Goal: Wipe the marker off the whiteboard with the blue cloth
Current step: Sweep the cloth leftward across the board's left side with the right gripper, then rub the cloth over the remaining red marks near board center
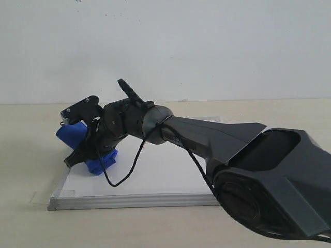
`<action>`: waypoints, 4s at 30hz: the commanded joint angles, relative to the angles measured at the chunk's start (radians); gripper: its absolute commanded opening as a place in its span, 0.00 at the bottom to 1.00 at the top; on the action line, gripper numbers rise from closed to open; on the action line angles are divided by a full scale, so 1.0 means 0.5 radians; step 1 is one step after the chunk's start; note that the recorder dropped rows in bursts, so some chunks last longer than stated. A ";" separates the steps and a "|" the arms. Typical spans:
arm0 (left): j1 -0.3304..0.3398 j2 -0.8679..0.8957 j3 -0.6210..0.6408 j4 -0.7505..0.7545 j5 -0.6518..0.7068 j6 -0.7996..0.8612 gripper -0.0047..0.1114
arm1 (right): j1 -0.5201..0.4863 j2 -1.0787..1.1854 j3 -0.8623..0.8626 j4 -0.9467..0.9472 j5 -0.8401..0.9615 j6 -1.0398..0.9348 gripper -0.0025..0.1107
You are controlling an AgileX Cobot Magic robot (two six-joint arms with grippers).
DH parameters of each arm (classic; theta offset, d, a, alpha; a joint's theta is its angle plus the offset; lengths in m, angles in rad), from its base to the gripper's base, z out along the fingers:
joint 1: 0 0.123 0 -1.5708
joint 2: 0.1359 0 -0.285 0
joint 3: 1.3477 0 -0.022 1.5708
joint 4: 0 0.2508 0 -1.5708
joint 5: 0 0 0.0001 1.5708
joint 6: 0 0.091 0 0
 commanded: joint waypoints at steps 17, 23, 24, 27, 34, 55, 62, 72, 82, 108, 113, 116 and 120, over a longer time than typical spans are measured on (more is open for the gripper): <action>0.005 -0.006 0.006 -0.003 -0.004 0.010 0.07 | -0.164 0.025 0.013 -0.386 0.126 0.892 0.02; 0.005 -0.006 0.006 -0.003 -0.004 0.010 0.07 | -0.046 0.025 0.013 0.195 -0.040 -0.131 0.02; 0.005 -0.006 0.006 -0.003 -0.004 0.010 0.07 | -0.033 0.025 0.013 0.220 -0.050 -0.255 0.02; 0.005 -0.006 0.006 -0.003 -0.004 0.010 0.07 | -0.020 0.025 0.013 0.220 -0.068 -0.266 0.02; 0.005 -0.006 0.006 -0.003 -0.004 0.010 0.07 | -0.150 0.025 0.013 -0.102 -0.050 0.416 0.02; 0.005 -0.006 0.006 -0.003 -0.004 0.010 0.07 | 0.018 0.025 0.013 0.409 0.054 -0.724 0.02; 0.005 -0.006 0.006 -0.003 -0.004 0.010 0.07 | -0.050 0.025 0.013 0.045 -0.112 0.077 0.02; 0.005 -0.006 0.006 -0.003 -0.004 0.010 0.07 | -0.329 0.025 0.013 -0.187 0.413 0.970 0.02; 0.005 -0.006 0.006 -0.003 -0.004 0.010 0.07 | -0.030 0.025 0.013 0.528 0.101 -0.237 0.02; 0.005 -0.006 0.006 -0.003 -0.004 0.010 0.07 | -0.034 0.044 0.013 0.268 0.050 -0.249 0.02; 0.005 -0.006 0.006 -0.003 -0.004 0.010 0.07 | -0.097 0.040 0.013 0.083 0.162 0.105 0.02; 0.005 -0.006 0.006 -0.003 -0.004 0.010 0.07 | -0.174 0.032 0.013 -0.055 0.299 0.334 0.02; 0.005 -0.006 0.006 -0.003 -0.004 0.010 0.07 | -0.271 -0.009 0.013 -0.108 0.450 0.398 0.02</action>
